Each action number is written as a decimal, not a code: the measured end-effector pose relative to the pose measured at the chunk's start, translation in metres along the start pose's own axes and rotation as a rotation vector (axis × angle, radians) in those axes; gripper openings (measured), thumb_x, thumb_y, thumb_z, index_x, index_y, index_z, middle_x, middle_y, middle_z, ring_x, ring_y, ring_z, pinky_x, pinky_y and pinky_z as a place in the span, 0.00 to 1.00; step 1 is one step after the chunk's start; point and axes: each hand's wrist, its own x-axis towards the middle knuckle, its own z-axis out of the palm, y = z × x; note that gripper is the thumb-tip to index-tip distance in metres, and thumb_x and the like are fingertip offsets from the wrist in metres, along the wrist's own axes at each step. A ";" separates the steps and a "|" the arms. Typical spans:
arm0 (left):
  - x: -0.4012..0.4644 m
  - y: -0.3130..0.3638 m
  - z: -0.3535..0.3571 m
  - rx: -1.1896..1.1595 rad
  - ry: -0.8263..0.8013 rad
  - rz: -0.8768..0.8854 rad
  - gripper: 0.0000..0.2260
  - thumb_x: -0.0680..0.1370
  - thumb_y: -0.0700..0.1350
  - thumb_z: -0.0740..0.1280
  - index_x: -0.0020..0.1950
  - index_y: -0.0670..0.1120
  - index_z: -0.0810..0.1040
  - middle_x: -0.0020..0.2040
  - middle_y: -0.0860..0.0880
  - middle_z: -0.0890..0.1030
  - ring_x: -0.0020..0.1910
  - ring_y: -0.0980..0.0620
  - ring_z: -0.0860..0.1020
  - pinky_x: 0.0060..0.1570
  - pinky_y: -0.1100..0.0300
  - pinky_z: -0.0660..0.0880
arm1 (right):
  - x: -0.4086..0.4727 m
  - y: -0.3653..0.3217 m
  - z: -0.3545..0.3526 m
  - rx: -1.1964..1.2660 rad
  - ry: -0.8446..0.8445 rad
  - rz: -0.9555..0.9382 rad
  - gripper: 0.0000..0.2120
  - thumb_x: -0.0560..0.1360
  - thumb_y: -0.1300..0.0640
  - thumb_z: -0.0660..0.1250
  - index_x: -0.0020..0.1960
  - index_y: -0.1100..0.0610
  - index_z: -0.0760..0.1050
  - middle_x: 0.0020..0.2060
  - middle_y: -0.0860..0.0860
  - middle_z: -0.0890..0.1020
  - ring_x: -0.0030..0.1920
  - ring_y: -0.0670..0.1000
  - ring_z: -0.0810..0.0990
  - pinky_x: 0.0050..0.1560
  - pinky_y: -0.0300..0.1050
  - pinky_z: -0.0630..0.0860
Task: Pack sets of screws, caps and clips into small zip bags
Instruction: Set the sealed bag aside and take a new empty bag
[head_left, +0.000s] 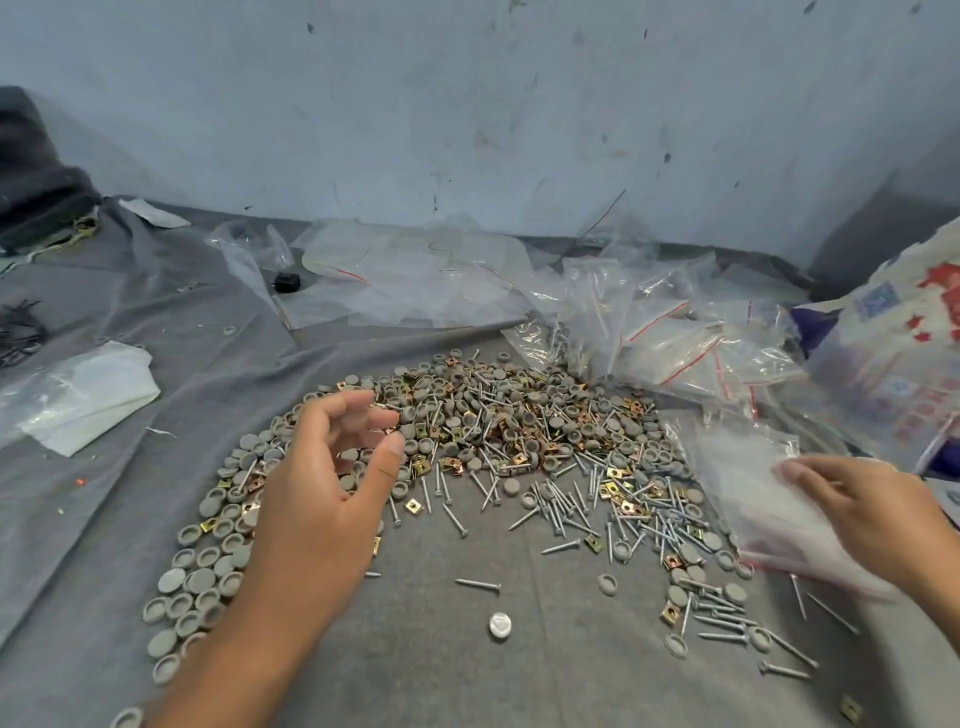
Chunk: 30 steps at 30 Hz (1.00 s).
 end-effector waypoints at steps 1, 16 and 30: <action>-0.001 0.000 0.001 0.009 -0.010 -0.007 0.14 0.75 0.60 0.65 0.60 0.64 0.71 0.56 0.64 0.81 0.56 0.64 0.79 0.51 0.61 0.73 | 0.005 -0.002 -0.006 0.006 -0.004 0.002 0.07 0.79 0.51 0.69 0.49 0.49 0.86 0.48 0.54 0.88 0.52 0.60 0.84 0.44 0.49 0.68; -0.009 0.011 0.009 -0.375 -0.648 -0.226 0.34 0.64 0.69 0.78 0.68 0.63 0.75 0.68 0.57 0.79 0.68 0.57 0.76 0.65 0.55 0.73 | -0.057 -0.181 -0.046 0.786 -0.760 -0.507 0.14 0.80 0.45 0.64 0.47 0.52 0.83 0.40 0.50 0.85 0.42 0.48 0.84 0.38 0.39 0.78; 0.008 -0.001 -0.013 0.151 0.079 -0.263 0.28 0.67 0.62 0.75 0.62 0.53 0.74 0.55 0.59 0.80 0.55 0.58 0.80 0.58 0.54 0.77 | -0.049 -0.203 0.057 1.341 -0.638 0.080 0.25 0.59 0.53 0.78 0.55 0.57 0.82 0.41 0.56 0.87 0.39 0.48 0.86 0.35 0.38 0.80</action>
